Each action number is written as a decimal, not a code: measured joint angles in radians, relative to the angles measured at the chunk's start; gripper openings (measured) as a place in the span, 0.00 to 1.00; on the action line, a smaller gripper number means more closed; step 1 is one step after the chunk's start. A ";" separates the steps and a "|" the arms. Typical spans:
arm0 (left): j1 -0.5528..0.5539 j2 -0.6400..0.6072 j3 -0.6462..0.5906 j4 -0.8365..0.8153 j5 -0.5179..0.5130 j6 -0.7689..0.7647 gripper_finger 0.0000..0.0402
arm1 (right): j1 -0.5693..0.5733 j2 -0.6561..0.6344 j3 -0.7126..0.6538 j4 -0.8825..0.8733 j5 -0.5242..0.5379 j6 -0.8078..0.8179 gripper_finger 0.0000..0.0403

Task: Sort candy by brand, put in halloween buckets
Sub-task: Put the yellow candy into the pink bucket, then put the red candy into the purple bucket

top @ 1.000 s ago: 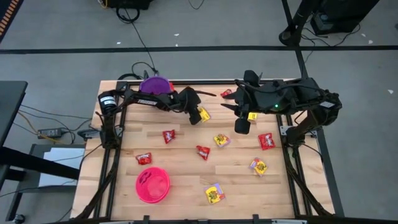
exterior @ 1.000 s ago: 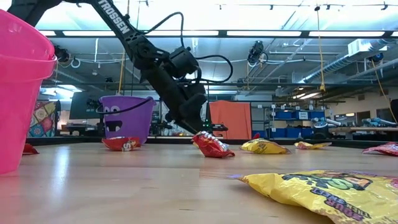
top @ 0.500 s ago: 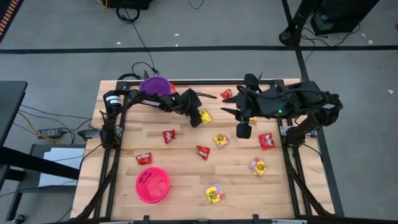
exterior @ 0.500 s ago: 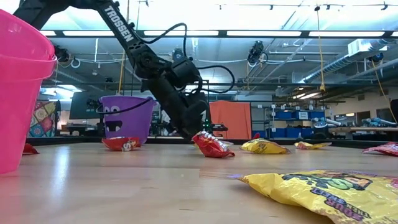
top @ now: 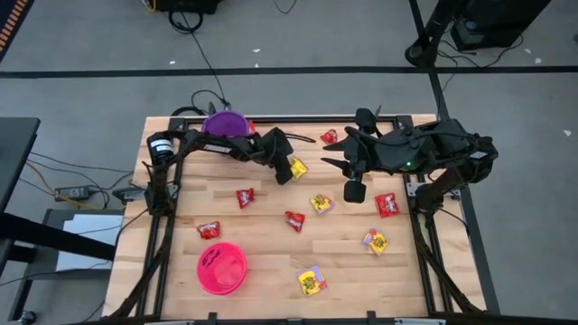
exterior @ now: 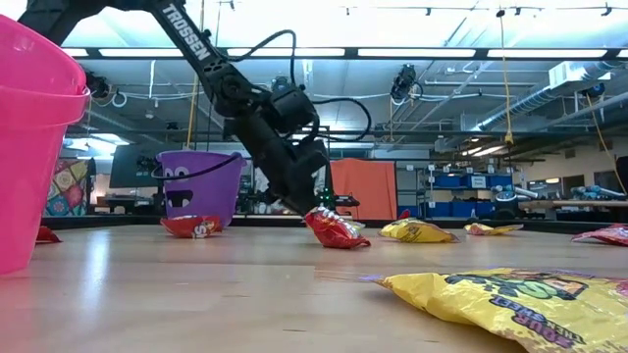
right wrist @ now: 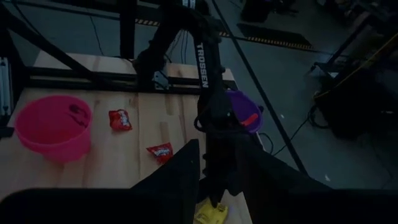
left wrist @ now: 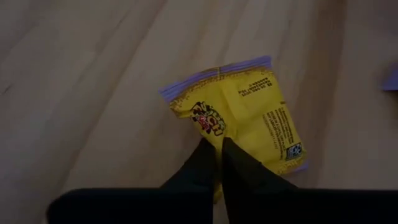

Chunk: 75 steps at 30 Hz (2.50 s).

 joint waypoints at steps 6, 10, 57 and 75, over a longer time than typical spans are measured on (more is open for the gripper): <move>-0.040 -0.123 0.002 -0.144 0.050 0.048 0.03 | 0.000 0.000 0.000 -0.002 0.043 -0.026 0.29; -0.093 -0.265 0.001 -0.291 0.049 0.066 0.03 | -0.007 0.000 0.000 -0.002 0.052 -0.037 0.29; -1.411 -0.819 -0.236 -0.636 -0.567 -1.112 0.05 | -0.002 0.001 -0.071 -0.014 0.107 0.158 0.29; -1.411 -0.818 -0.236 -0.673 -0.603 -1.109 0.26 | -0.005 -0.002 -0.082 -0.013 0.130 0.155 0.29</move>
